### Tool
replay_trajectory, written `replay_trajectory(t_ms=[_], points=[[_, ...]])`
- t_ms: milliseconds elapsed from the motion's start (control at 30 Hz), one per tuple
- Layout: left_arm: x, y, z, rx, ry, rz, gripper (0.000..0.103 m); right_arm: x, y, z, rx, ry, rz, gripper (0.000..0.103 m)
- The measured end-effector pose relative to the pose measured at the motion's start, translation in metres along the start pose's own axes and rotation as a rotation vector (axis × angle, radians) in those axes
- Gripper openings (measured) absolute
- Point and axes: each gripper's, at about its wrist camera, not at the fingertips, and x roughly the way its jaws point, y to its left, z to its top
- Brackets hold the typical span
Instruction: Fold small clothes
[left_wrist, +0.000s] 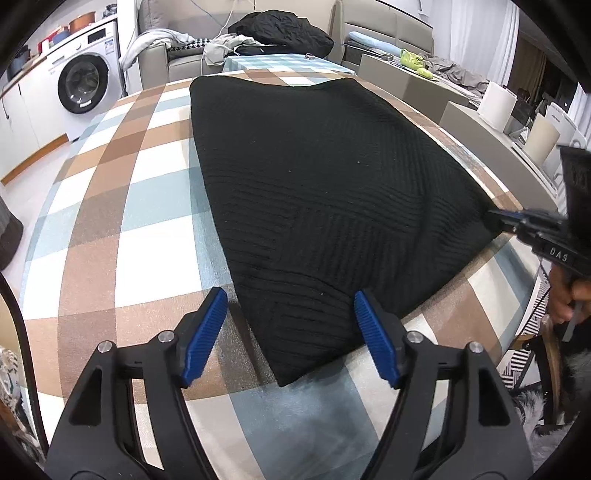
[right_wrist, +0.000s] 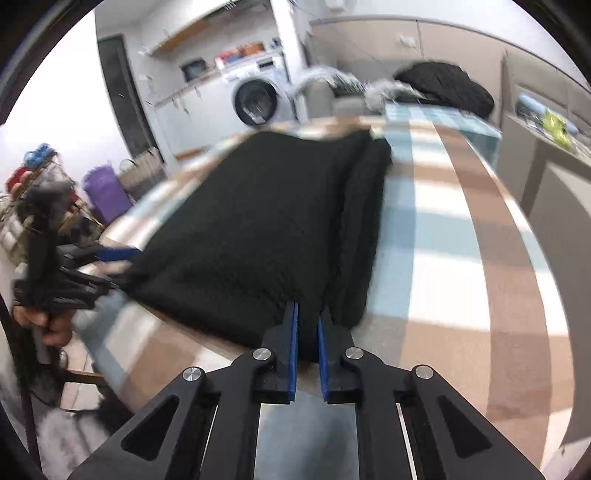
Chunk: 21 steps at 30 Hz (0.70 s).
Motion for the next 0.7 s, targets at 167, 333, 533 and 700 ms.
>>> replay_trajectory(t_ms=[167,333,533,700], points=[[-0.012,0.011,-0.001,-0.034,-0.023,0.005,0.07,0.0,-0.005,0.001,0.027,0.02,0.016,0.011],[-0.026,0.012,-0.003,-0.032,-0.073,-0.035,0.062,-0.011,0.002,0.001,-0.011,-0.031,0.033,0.051],[-0.01,0.0,-0.002,-0.015,-0.043,-0.032,0.027,0.007,0.0,0.007,0.077,-0.015,0.029,0.051],[-0.006,-0.004,0.001,-0.006,-0.046,-0.004,0.021,0.016,0.006,0.009,0.086,-0.008,-0.018,0.028]])
